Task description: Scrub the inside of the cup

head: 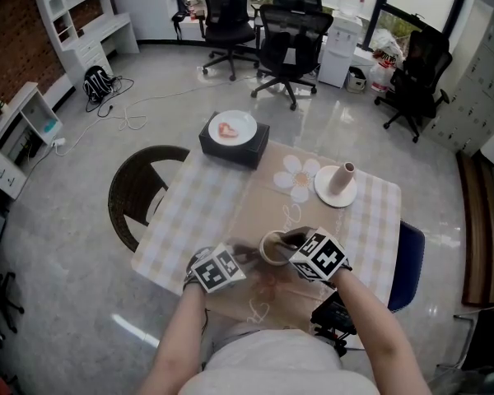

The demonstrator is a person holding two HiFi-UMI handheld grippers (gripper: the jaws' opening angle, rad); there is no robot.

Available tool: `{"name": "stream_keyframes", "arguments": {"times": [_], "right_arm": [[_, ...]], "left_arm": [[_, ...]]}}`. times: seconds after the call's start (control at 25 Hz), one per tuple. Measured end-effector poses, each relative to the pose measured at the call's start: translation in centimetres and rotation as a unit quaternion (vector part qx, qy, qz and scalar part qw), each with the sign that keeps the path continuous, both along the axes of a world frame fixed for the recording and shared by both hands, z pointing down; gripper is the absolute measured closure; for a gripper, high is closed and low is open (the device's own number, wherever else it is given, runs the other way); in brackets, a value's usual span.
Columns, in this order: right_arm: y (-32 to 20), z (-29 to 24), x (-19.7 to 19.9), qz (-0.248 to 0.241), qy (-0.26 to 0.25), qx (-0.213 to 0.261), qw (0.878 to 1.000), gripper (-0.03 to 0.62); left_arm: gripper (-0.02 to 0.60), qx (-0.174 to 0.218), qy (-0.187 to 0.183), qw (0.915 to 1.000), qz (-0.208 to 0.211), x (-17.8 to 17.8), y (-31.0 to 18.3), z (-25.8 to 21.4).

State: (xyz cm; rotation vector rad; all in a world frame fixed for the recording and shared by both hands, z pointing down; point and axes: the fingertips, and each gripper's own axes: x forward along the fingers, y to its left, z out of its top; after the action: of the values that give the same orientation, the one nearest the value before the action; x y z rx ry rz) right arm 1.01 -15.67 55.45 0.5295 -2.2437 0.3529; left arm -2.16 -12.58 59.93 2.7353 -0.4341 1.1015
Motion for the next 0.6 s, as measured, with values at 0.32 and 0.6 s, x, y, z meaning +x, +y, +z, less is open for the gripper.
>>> {"name": "stream_keyframes", "arguments": {"times": [0.32,0.6], "right_arm": [[-0.8,0.0,0.9,0.006,0.051,0.067,0.996,0.545],[-1.1,0.2,1.8,-0.004,0.091,0.074,0.993,0.545]], "left_arm": [[0.512,0.0,0.0,1.0,0.003,0.0,0.1,0.0],[0.512,-0.003,0.002,1.0,0.004,0.0,0.1,0.2]]}}
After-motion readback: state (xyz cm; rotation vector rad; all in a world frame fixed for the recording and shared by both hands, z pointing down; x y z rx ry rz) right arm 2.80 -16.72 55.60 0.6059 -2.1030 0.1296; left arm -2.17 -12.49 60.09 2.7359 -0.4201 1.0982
